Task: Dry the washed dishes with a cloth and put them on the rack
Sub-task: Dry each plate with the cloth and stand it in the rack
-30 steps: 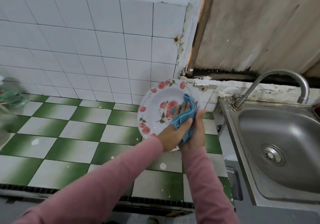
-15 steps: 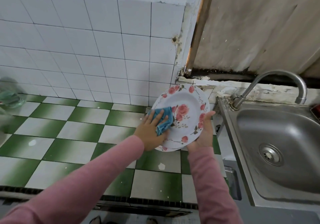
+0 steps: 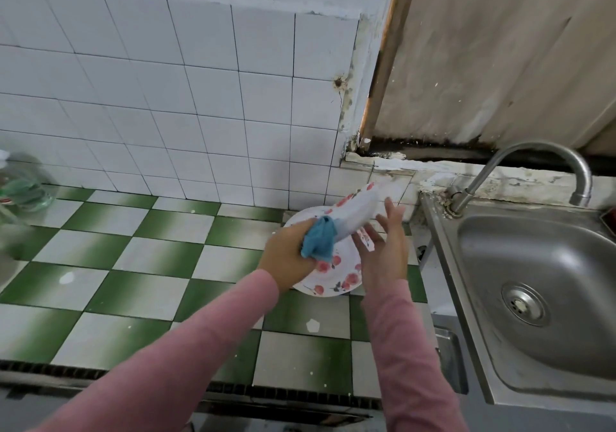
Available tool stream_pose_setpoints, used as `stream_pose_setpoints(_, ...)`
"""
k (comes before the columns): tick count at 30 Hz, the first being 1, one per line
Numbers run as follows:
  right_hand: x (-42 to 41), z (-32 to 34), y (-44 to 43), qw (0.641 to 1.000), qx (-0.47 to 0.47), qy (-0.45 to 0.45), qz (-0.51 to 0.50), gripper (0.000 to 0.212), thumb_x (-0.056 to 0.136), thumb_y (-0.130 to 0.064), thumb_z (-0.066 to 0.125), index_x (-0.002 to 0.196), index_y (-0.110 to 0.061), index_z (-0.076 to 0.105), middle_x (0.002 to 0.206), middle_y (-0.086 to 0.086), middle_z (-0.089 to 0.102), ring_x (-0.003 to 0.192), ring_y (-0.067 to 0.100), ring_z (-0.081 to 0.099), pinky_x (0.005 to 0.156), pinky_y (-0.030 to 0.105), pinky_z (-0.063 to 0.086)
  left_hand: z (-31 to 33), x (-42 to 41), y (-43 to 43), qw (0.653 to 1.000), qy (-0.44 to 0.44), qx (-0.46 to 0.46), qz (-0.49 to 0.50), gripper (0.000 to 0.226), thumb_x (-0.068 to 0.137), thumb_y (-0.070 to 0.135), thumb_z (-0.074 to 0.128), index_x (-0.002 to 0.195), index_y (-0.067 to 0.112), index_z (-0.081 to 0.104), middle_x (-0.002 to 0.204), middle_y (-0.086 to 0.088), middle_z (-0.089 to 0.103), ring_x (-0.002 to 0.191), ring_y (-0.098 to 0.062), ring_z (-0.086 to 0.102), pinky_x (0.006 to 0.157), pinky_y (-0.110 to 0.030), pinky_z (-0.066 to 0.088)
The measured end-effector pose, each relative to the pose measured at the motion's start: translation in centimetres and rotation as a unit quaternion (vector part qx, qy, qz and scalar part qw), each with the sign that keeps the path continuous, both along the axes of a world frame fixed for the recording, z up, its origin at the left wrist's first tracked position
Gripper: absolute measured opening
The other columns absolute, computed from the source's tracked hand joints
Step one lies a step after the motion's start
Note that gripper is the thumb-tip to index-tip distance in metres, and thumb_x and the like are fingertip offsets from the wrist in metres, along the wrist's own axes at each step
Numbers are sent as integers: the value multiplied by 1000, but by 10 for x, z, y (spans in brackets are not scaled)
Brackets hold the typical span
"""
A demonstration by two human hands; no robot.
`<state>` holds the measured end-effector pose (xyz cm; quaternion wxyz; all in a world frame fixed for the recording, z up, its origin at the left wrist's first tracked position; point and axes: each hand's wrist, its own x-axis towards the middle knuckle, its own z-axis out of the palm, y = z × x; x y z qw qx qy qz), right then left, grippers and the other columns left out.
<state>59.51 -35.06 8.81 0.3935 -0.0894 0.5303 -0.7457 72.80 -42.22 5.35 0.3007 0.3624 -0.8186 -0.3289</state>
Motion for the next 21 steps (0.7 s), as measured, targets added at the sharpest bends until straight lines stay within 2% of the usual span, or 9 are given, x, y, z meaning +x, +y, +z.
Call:
stream_pose_setpoints(2, 0, -18, 0, 996, 69, 52, 6, 45, 90, -68, 51, 124, -41, 60, 124, -6, 59, 111, 16, 56, 100, 39, 46, 11, -1, -5, 978, 123, 157, 55, 22, 87, 4, 69, 106, 14, 64, 89, 0, 67, 78, -20, 62, 66, -25, 56)
stream_pose_setpoints(4, -2, -30, 0, 993, 107, 29, 30, 58, 73, -88, 50, 112, -46, 62, 128, -6, 61, 113, 19, 58, 104, 45, 43, 19, 0, -12, 929, 219, 281, 98, 23, 86, 15, 73, 107, 17, 64, 97, -1, 70, 85, -19, 66, 71, -32, 59)
stream_pose_setpoints(5, -4, -36, 0, 993, 111, 9, 42, 69, 68, -93, 47, 117, -47, 60, 135, -8, 59, 120, 21, 55, 108, 48, 41, 20, 2, -16, 898, 269, 335, 98, 33, 84, 17, 74, 115, 15, 63, 100, 0, 71, 90, -18, 67, 76, -34, 59)
stream_pose_setpoints(7, -2, -38, 4, 994, 89, -50, 36, 69, 83, -81, 43, 139, -40, 49, 142, -15, 49, 129, 17, 47, 109, 45, 38, 24, 7, -22, 837, 357, 409, 60, 49, 79, 16, 71, 126, 12, 57, 106, 1, 71, 98, -17, 68, 86, -35, 58)
stream_pose_setpoints(10, -6, -37, 5, 990, -8, -140, -5, 54, 97, -55, 47, 143, -26, 51, 143, 1, 55, 128, 26, 55, 102, 47, 48, 21, 13, -26, 815, 359, 451, 47, 62, 75, 22, 70, 135, 13, 53, 117, -3, 68, 112, -24, 63, 94, -42, 53)
stream_pose_setpoints(15, -11, -30, 2, 974, -64, -213, -29, 41, 103, -40, 45, 133, -16, 59, 134, 13, 62, 120, 29, 60, 106, 51, 46, 9, 18, -26, 816, 338, 460, 94, 51, 83, 24, 71, 131, 17, 56, 117, -1, 70, 109, -23, 65, 74, -35, 59)
stream_pose_setpoints(17, -14, -27, 3, 978, -73, -195, -28, 43, 102, -44, 44, 133, -17, 58, 128, 11, 66, 112, 27, 64, 94, 48, 54, 5, 19, -25, 784, 369, 478, 143, 38, 89, 19, 69, 125, 18, 58, 115, -5, 70, 105, -25, 67, 71, -37, 60)
stream_pose_setpoints(19, -16, -23, 5, 985, -65, -158, -34, 43, 101, -48, 43, 129, -21, 59, 121, 7, 70, 102, 22, 68, 83, 42, 59, 2, 19, -23, 716, 434, 501, 220, 35, 92, 22, 66, 125, 16, 57, 114, -9, 68, 106, -27, 65, 77, -40, 59)
stream_pose_setpoints(21, -17, -18, 5, 990, -62, -119, -50, 40, 101, -48, 45, 129, -23, 59, 122, 4, 69, 104, 21, 68, 86, 42, 58, 4, 16, -20, 699, 469, 462, 280, 29, 96, 28, 60, 123, 17, 55, 104, -5, 67, 95, -19, 65, 79, -33, 56)
